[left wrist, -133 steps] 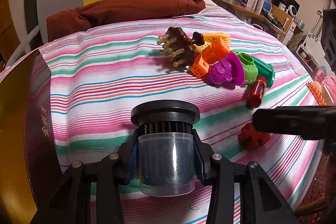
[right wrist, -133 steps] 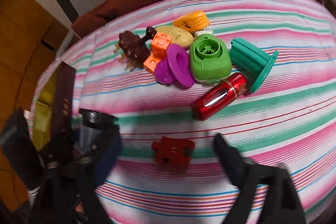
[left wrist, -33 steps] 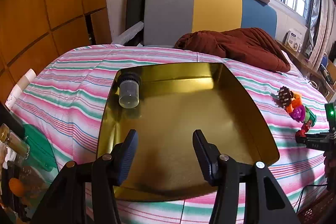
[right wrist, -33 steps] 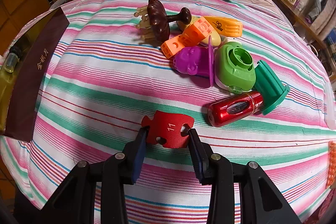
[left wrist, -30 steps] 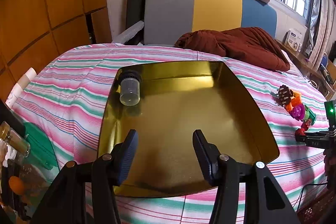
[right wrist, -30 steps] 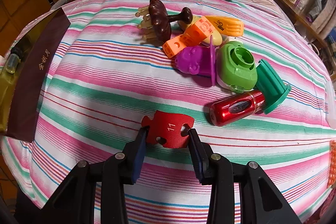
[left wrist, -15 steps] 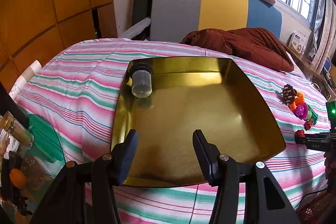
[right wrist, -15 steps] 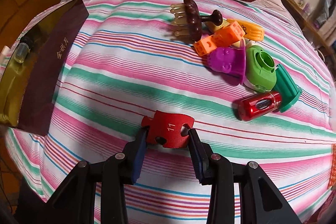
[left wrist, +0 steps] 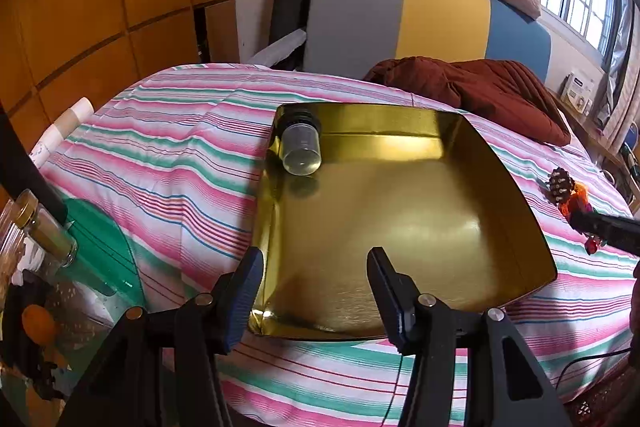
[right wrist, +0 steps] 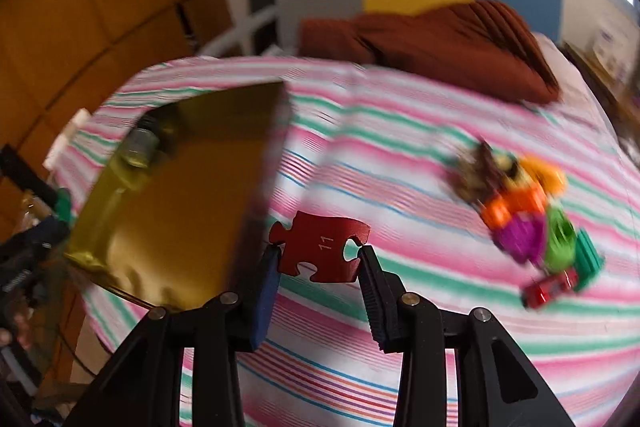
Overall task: Organize rigid objects
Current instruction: 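Carry the red puzzle piece into the gold tray and open the right gripper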
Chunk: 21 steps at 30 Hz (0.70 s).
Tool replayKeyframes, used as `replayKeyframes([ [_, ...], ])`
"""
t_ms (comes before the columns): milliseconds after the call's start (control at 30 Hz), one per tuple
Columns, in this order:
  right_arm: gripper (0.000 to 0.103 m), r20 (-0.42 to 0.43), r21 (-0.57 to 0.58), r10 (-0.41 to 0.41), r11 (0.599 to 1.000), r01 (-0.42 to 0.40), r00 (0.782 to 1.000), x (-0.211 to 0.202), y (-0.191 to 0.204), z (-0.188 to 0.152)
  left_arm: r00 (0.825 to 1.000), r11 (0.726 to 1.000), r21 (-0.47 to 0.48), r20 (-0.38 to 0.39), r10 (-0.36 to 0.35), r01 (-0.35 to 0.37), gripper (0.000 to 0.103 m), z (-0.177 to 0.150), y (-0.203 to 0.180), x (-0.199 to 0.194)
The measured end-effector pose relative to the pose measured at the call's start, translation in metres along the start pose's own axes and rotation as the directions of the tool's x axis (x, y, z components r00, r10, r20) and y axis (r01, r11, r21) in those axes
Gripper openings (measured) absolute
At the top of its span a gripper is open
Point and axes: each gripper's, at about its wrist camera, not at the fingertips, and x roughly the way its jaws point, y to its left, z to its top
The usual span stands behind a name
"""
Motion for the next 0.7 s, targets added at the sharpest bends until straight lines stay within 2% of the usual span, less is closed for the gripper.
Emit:
replayKeyframes([
  [167, 0.039, -0.003, -0.093, 0.095, 0.991, -0.095, 0.995, 0.011, 0.051, 0.018, 1.0, 1.0, -0.007, 0.004, 0.014, -0.014, 0.055, -0.002, 0.006, -0.002],
  [333, 0.04, -0.059, -0.143, 0.169, 0.974, -0.176, 0.984, 0.038, 0.093, 0.025, 1.0, 0.999, -0.026, 0.001, 0.028, -0.028, 0.055, -0.005, 0.017, -0.002],
  [467, 0.039, -0.125, -0.165, 0.224, 0.956, -0.243, 0.966, 0.067, 0.13, 0.033, 0.999, 0.998, -0.042, -0.004, 0.04, -0.04, 0.055, -0.007, 0.027, -0.001],
  [700, 0.04, -0.227, -0.188, 0.231, 0.943, -0.276, 0.946, 0.121, 0.186, 0.049, 0.998, 0.994, -0.091, -0.027, 0.056, -0.058, 0.055, -0.015, 0.049, 0.004],
])
